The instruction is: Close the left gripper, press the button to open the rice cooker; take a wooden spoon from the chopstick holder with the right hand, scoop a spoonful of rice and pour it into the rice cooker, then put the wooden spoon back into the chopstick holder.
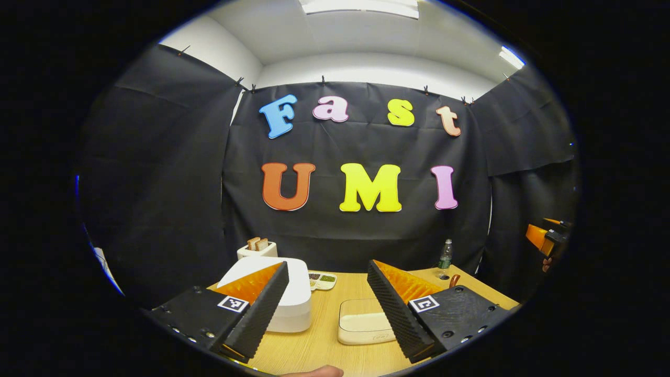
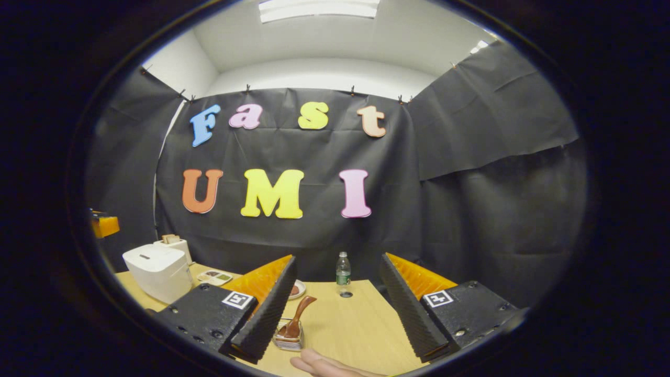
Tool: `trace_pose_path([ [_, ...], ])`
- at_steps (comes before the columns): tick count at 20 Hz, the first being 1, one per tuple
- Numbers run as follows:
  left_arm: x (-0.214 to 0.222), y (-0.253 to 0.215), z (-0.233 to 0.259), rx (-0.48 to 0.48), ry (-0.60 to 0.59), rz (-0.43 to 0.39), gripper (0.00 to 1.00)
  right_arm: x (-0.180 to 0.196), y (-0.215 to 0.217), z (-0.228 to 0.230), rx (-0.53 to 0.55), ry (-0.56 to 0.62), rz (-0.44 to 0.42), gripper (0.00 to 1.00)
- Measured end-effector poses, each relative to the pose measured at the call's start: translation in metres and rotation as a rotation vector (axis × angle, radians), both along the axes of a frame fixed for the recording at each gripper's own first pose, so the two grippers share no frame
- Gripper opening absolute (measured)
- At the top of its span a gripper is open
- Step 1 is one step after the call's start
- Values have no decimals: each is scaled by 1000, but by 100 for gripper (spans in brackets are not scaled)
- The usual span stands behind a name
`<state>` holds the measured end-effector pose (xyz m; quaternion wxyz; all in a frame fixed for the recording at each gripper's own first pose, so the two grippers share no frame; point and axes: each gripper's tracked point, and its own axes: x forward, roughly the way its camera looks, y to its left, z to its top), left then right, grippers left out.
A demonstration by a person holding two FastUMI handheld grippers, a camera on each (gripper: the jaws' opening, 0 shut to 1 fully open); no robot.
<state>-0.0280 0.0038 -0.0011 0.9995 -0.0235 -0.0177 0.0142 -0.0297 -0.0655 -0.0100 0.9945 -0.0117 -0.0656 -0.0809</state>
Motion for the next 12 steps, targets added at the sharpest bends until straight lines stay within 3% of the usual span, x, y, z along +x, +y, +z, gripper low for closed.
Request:
trace_pose_path([
  [12,-1,1,1,-4,-20,12,96,0,-7,-2,46,-10,22,99],
])
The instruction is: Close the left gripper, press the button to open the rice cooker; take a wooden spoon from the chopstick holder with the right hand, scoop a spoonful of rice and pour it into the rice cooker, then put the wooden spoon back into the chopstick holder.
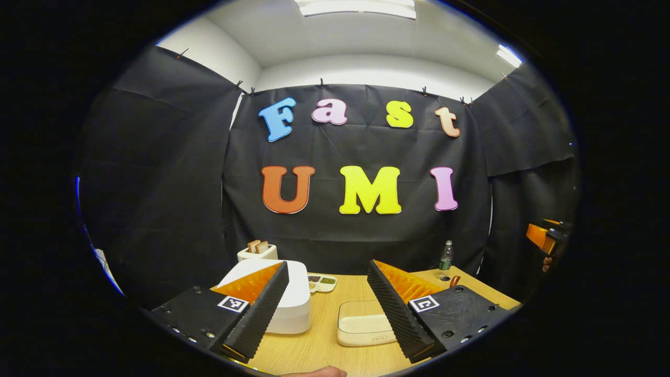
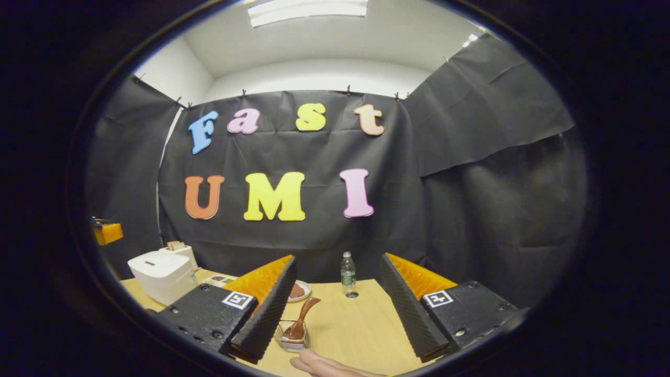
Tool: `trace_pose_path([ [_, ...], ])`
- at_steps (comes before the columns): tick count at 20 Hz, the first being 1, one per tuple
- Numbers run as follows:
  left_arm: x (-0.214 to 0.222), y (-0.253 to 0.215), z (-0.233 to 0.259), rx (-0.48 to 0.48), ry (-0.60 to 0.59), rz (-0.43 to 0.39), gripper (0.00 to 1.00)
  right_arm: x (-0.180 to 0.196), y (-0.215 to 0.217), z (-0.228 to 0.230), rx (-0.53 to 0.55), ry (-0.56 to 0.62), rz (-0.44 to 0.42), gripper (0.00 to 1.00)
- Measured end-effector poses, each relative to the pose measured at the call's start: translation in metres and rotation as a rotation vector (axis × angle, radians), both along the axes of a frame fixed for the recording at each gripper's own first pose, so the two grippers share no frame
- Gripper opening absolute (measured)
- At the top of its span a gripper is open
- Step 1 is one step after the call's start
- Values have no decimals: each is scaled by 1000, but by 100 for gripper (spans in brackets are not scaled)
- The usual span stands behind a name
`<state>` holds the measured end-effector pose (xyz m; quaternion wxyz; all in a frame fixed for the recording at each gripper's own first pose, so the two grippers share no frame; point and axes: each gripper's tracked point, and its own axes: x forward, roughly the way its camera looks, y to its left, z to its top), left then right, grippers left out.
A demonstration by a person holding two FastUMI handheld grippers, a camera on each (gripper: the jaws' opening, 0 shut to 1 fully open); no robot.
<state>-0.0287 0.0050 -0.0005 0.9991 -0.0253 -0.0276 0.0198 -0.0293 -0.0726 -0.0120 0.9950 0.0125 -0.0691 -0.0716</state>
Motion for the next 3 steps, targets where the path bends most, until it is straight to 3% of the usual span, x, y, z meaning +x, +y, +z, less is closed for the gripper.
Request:
trace_pose_path([
  [3,0,3,0,-14,-6,1,96,-1,-1,1,6,-3,-1,99],
])
